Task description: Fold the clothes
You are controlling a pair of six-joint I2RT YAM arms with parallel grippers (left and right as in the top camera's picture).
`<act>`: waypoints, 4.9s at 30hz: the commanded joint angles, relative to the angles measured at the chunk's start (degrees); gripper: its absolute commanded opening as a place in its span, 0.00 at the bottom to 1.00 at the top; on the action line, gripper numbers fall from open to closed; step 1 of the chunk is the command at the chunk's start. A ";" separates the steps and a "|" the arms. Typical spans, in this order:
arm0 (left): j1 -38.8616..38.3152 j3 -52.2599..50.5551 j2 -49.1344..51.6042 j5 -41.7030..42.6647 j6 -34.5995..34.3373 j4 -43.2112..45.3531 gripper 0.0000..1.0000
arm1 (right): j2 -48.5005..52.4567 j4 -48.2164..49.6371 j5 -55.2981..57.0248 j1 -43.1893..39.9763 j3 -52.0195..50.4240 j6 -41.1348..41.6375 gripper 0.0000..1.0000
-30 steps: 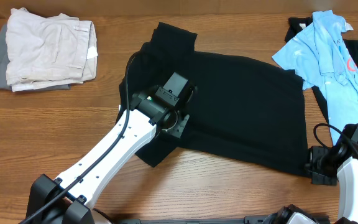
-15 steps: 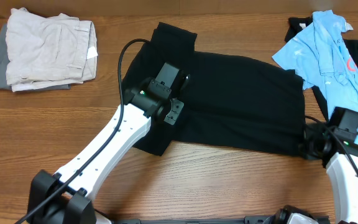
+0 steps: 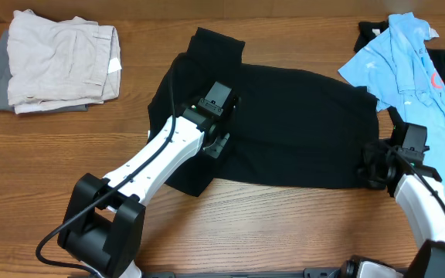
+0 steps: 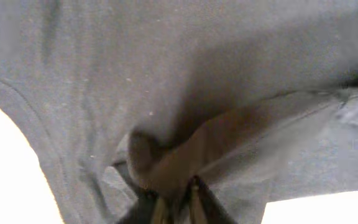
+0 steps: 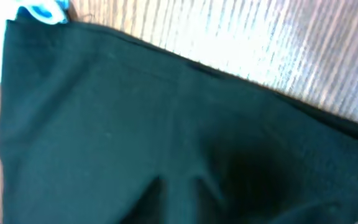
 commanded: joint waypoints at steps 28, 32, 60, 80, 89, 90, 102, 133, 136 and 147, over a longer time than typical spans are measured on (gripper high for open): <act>17.53 9.64 -6.49 25.77 -4.66 -27.34 0.99 | -2.14 -33.73 -23.65 10.71 30.03 -31.45 1.00; 22.14 2.64 -6.45 38.49 1.53 -21.35 0.96 | -2.14 -33.79 -26.01 10.71 30.03 -31.47 1.00; 26.91 -2.56 10.08 36.26 -3.69 -1.40 0.86 | -2.14 -37.44 -25.55 10.71 30.01 -37.68 1.00; 26.84 -2.56 10.88 36.81 -5.38 0.98 0.35 | -2.14 -37.70 -25.49 10.71 30.01 -37.68 1.00; 26.93 -2.36 10.88 36.37 -5.29 -0.07 0.04 | -2.14 -38.38 -24.06 10.71 30.01 -37.68 1.00; 26.93 -2.08 10.88 36.39 -5.07 -0.48 0.04 | -2.14 -38.47 -24.06 10.73 30.01 -37.66 1.00; 26.93 1.51 10.86 34.34 -3.74 -4.52 0.04 | -2.14 -38.47 -23.78 10.73 30.01 -37.68 1.00; 26.64 0.92 11.08 27.85 -2.05 -6.51 0.31 | -2.14 -39.28 -22.56 10.71 30.01 -37.64 1.00; 26.45 0.92 12.20 27.89 -2.82 -6.21 0.31 | -2.14 -39.30 -22.56 10.73 30.01 -37.64 1.00; 26.03 0.94 15.52 29.40 -2.78 -4.68 0.26 | -2.14 -39.30 -21.46 10.71 30.01 -37.66 1.00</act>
